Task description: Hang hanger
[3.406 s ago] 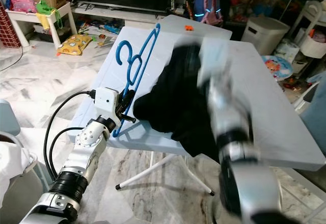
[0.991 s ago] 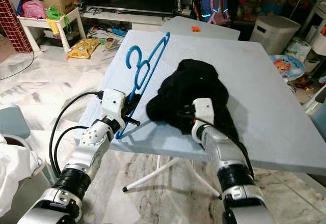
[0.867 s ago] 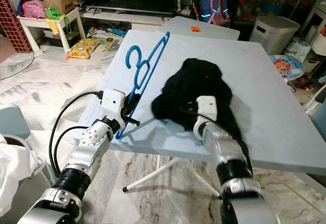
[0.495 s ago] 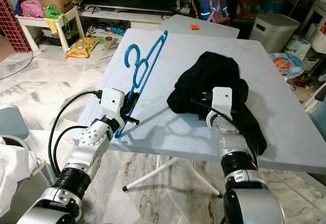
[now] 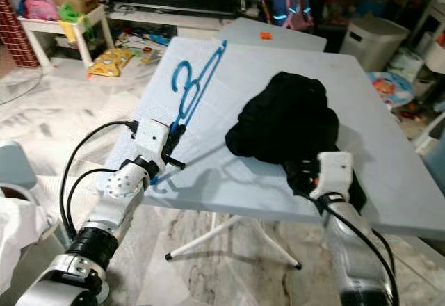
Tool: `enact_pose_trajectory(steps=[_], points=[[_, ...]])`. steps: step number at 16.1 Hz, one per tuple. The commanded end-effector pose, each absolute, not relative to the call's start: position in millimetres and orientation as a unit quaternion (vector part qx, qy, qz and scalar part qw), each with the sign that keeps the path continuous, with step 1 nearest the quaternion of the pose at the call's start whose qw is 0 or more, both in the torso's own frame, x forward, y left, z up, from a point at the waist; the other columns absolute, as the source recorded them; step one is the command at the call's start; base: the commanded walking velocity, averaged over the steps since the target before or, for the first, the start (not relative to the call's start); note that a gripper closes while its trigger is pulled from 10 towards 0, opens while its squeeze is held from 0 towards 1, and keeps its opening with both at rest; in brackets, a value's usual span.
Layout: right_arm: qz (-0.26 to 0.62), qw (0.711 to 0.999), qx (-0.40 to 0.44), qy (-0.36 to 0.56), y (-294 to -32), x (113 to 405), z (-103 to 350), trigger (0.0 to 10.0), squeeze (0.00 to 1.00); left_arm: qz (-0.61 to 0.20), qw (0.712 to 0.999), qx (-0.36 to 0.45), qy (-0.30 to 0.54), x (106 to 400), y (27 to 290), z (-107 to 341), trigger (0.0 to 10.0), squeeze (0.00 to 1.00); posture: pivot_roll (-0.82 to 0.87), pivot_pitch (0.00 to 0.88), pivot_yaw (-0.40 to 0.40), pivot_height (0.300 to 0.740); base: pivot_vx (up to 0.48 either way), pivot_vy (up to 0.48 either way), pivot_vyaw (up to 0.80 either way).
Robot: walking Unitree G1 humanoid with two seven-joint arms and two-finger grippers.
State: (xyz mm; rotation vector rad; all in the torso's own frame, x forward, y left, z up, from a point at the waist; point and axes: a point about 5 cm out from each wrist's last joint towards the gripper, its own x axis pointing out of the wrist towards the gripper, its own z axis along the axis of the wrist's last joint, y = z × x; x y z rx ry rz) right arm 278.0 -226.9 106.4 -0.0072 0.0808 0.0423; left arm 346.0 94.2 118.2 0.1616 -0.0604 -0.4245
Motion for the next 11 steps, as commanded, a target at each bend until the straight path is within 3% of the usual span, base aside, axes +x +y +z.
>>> enact_pose_trajectory(steps=[1,3,4,5,11], points=[[0.018,1.000,0.009,-0.013,-227,273,126,10.0,0.40,-0.233,0.968,0.089,-0.014,346,89,113,10.0,0.00,0.03,0.000,-0.069,0.740,0.000,0.000,0.00],[0.019,0.999,0.016,-0.020,-226,269,129,10.0,0.34,-0.237,0.967,0.097,-0.023,349,88,118,10.0,0.00,0.03,0.000,-0.064,0.740,0.000,0.000,0.00],[0.020,1.000,0.008,-0.015,-224,267,128,10.0,0.08,-0.233,0.966,0.104,-0.028,352,89,123,10.0,0.00,0.03,0.000,-0.060,0.740,0.000,0.000,0.00],[0.026,1.000,-0.001,-0.010,-220,265,125,10.0,0.01,-0.219,0.968,0.117,-0.033,359,92,130,10.0,0.00,0.03,0.000,-0.053,0.740,0.000,0.000,0.00],[0.043,0.999,0.003,-0.013,-206,267,127,10.0,0.01,-0.230,0.961,0.145,-0.055,357,84,134,10.0,0.00,0.04,0.000,-0.053,0.740,0.000,0.000,0.00]])
